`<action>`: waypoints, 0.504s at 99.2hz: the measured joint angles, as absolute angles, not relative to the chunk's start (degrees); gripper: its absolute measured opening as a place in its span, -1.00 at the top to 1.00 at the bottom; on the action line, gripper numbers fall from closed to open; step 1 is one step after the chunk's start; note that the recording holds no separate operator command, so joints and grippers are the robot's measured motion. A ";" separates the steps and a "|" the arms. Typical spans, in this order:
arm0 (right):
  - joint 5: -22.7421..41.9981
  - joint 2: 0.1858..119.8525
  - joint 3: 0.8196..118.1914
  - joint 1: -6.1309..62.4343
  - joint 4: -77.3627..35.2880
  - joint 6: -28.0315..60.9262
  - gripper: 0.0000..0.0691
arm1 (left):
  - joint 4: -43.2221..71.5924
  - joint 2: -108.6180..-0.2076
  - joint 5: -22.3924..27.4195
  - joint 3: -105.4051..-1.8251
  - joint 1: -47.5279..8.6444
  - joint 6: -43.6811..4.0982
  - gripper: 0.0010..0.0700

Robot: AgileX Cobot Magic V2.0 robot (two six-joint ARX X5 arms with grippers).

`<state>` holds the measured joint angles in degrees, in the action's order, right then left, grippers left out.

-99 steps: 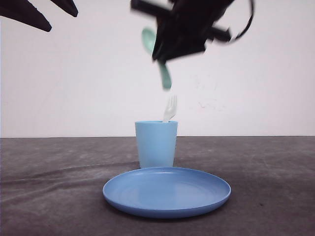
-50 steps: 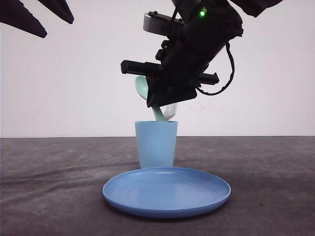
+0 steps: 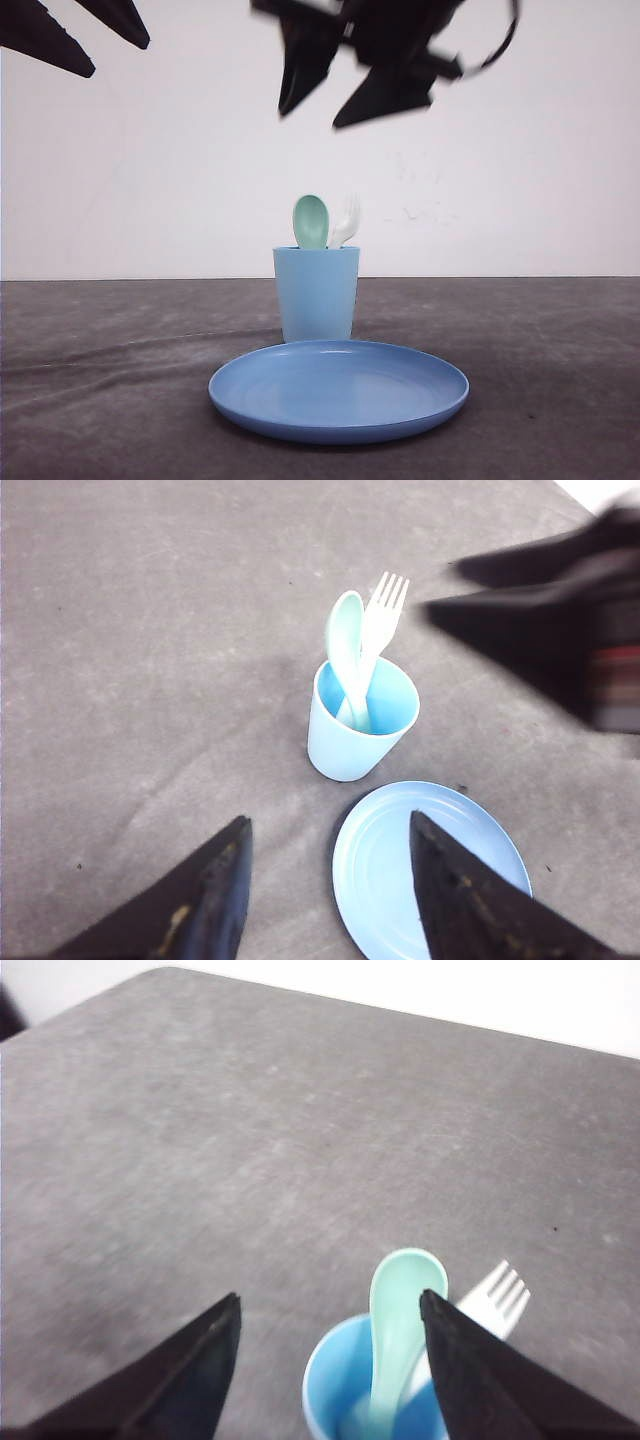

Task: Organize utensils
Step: 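Open the right gripper and raise it above the cup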

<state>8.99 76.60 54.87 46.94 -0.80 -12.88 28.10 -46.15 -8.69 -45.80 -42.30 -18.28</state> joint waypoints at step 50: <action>10.87 65.80 54.87 47.42 -26.96 -18.39 -0.97 | 28.08 -46.15 -8.69 -45.80 -42.30 -18.28 0.17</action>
